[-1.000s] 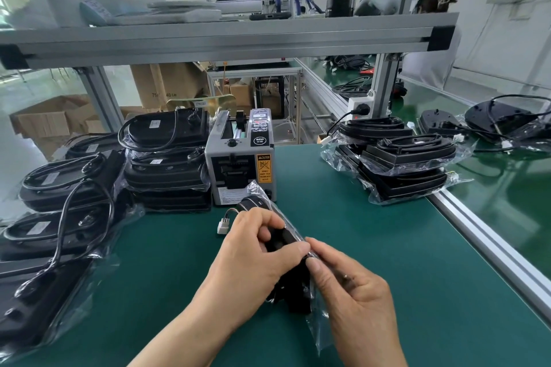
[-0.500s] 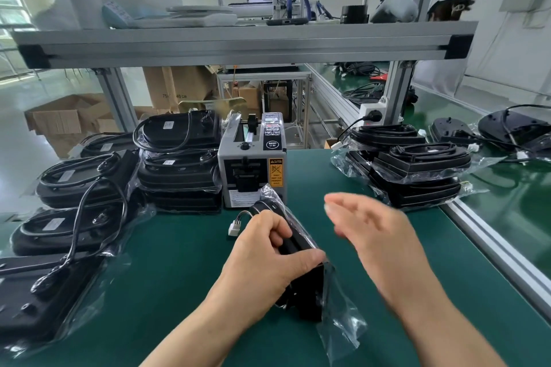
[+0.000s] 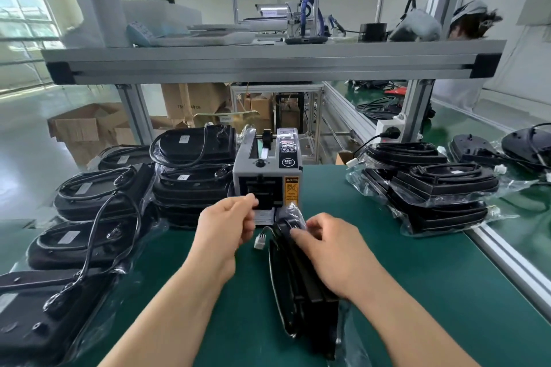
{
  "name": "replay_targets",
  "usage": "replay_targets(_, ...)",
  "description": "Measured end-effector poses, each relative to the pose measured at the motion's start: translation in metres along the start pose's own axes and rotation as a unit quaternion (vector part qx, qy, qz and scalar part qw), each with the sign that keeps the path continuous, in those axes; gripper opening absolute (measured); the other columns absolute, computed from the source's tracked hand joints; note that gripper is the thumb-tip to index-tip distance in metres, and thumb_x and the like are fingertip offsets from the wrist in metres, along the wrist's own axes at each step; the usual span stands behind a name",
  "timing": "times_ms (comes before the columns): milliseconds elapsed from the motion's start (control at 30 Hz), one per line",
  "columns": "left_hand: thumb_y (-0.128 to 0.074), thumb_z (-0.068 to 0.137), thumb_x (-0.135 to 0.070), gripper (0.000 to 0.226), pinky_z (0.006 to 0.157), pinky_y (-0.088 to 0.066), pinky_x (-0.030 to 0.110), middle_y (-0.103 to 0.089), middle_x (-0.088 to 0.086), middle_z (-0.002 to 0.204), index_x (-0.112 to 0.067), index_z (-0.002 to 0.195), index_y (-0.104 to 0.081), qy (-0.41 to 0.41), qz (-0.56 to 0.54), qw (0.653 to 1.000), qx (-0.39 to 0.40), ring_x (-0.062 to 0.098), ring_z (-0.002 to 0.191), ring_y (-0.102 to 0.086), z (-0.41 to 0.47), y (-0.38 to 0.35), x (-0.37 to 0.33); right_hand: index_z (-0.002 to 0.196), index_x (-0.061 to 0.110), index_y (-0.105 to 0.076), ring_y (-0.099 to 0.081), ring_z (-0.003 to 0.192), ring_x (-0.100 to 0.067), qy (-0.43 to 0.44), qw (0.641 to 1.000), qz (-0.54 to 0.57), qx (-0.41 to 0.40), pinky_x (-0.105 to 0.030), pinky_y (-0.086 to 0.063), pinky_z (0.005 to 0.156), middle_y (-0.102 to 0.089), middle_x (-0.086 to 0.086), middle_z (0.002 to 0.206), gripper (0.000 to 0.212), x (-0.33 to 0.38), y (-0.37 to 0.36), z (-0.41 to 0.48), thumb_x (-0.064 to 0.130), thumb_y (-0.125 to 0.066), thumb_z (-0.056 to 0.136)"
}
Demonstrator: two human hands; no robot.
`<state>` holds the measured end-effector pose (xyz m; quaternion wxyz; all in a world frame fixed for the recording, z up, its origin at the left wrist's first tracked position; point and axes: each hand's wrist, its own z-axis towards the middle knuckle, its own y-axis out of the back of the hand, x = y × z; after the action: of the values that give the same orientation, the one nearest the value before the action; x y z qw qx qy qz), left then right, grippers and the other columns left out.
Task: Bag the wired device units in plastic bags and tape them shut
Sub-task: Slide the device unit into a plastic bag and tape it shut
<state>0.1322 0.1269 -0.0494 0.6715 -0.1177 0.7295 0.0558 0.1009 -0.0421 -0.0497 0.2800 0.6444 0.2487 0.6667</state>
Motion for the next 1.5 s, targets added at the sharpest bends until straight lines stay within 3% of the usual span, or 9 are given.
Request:
replay_targets(100,-0.065,0.094,-0.016,0.012,0.044,-0.042,0.017,-0.064,-0.003,0.062,-0.012,0.083,-0.071,0.084,-0.030,0.995,-0.034,0.004,0.045,-0.052,0.038,-0.016,0.001,0.094,0.019,-0.065,-0.063,0.080,-0.022,0.022,0.999,-0.041,-0.009,-0.034,-0.051,0.072,-0.067,0.000,0.087,0.031,0.005,0.000,-0.002,0.042,-0.045,0.102)
replay_targets(267,-0.065,0.095,-0.016,0.015,0.032,-0.034,0.013,-0.058,-0.005,0.042,-0.005,0.085,-0.067,0.181,-0.082,0.979,-0.053,0.001,0.033,-0.049,0.067,-0.036,0.008,0.066,0.018,-0.045,-0.047,0.059,-0.019,0.049,0.995,-0.089,-0.022,-0.030,-0.037,0.054,-0.055,-0.001,0.066,0.042,0.005,-0.001,-0.004,0.033,-0.036,0.104)
replay_targets(400,-0.068,0.093,-0.015,0.010,0.031,-0.034,0.012,-0.062,-0.002,0.049,-0.006,0.097,-0.068,0.201,-0.121,0.969,-0.073,0.002,0.030,-0.050,0.078,-0.043,0.007,0.064,0.018,-0.045,-0.044,0.055,-0.017,0.056,0.996,-0.067,-0.019,-0.028,-0.035,0.051,-0.053,0.001,0.063,0.043,0.001,-0.001,-0.003,0.033,-0.037,0.104)
replay_targets(600,-0.066,0.085,-0.006,0.014,0.034,-0.033,0.015,-0.057,-0.001,0.047,-0.010,0.076,-0.056,0.165,-0.176,0.958,-0.153,0.004,0.033,-0.046,0.071,-0.052,0.007,0.063,0.017,-0.044,-0.042,0.054,-0.017,0.054,0.998,-0.043,-0.014,-0.026,-0.035,0.049,-0.052,0.000,0.062,0.041,-0.001,0.000,-0.004,0.029,-0.041,0.102)
replay_targets(767,-0.068,0.087,-0.008,0.024,0.040,-0.037,0.016,-0.052,-0.004,0.053,-0.015,0.065,-0.062,0.059,-0.118,0.991,0.015,0.005,0.042,-0.043,0.033,-0.031,0.002,0.072,0.017,-0.047,-0.047,0.064,-0.020,0.078,0.996,-0.045,-0.017,-0.030,-0.039,0.059,-0.051,0.001,0.069,0.036,-0.001,0.003,-0.004,0.029,-0.036,0.104)
replay_targets(900,-0.071,0.085,-0.019,0.016,0.051,-0.033,0.022,-0.052,-0.002,0.059,-0.014,0.069,-0.069,-0.021,0.073,0.983,0.169,0.008,0.049,-0.041,-0.001,-0.014,-0.003,0.058,0.020,-0.040,-0.044,0.058,-0.022,0.069,0.997,-0.042,-0.013,-0.028,-0.033,0.050,-0.048,0.002,0.060,0.045,-0.004,0.004,-0.002,0.028,-0.039,0.102)
replay_targets(1200,-0.078,0.074,-0.021,0.031,0.052,-0.025,0.027,-0.050,0.006,0.064,0.007,0.083,-0.068,0.009,0.137,0.978,0.159,0.009,0.047,-0.033,-0.004,-0.017,-0.005,0.058,0.022,-0.039,-0.043,0.056,-0.018,0.072,0.996,-0.045,-0.012,-0.029,-0.033,0.050,-0.049,0.003,0.060,0.046,0.000,0.002,-0.003,0.032,-0.039,0.103)
replay_targets(1333,-0.077,0.076,-0.017,0.013,0.051,-0.026,0.026,-0.050,0.007,0.064,-0.006,0.070,-0.072,-0.004,0.131,0.980,0.153,0.010,0.048,-0.033,-0.004,-0.017,-0.001,0.058,0.021,-0.039,-0.041,0.054,-0.016,0.072,0.996,-0.048,-0.014,-0.027,-0.031,0.048,-0.048,0.003,0.059,0.046,0.000,0.002,-0.004,0.032,-0.039,0.103)
replay_targets(1500,-0.075,0.080,-0.007,0.027,0.043,-0.037,0.011,-0.057,-0.006,0.051,-0.016,0.056,-0.067,-0.045,0.125,0.981,0.144,-0.001,0.041,-0.046,-0.004,-0.018,0.008,0.058,0.020,-0.036,-0.039,0.055,-0.018,0.066,0.996,-0.057,-0.008,-0.029,-0.029,0.047,-0.045,0.002,0.060,0.045,0.000,0.002,-0.003,0.028,-0.039,0.102)
